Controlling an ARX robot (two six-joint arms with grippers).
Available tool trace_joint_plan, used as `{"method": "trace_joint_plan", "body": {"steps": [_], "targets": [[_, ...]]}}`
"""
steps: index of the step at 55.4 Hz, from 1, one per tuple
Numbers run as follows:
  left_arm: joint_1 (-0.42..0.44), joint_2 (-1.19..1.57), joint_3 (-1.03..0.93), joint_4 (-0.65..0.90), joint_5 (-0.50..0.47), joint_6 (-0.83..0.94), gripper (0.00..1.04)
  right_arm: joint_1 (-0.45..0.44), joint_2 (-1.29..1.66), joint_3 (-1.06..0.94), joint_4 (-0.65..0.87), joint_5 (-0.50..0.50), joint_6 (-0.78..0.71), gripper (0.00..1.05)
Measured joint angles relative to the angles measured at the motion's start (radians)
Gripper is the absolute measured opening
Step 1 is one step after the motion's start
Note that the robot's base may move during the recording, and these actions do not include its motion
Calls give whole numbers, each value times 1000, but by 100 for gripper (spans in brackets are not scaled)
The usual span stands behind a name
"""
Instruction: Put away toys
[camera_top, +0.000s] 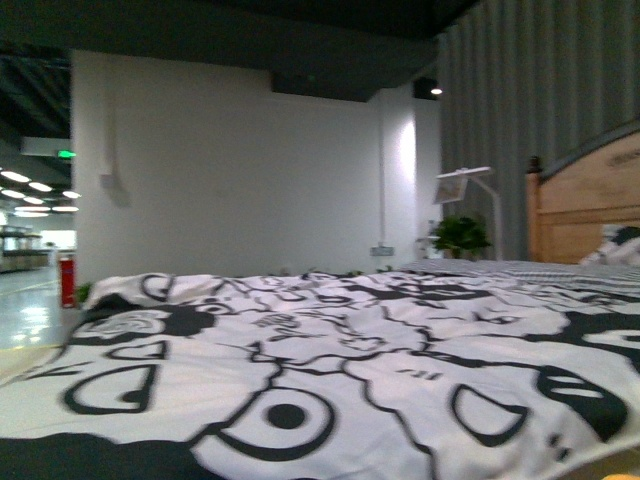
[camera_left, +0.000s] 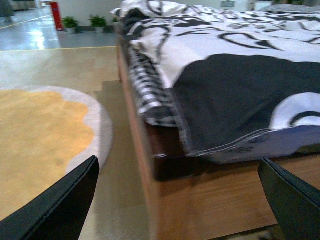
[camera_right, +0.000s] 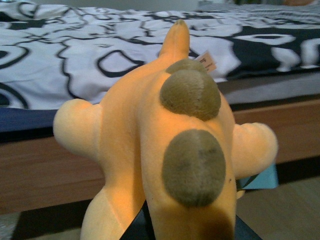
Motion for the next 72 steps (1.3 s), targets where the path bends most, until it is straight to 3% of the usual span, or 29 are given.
{"method": "trace_joint_plan", "body": {"steps": [72], "targets": [[0, 1, 0, 0, 3, 0, 98, -2, 1, 0, 0, 6, 0, 7]]}}
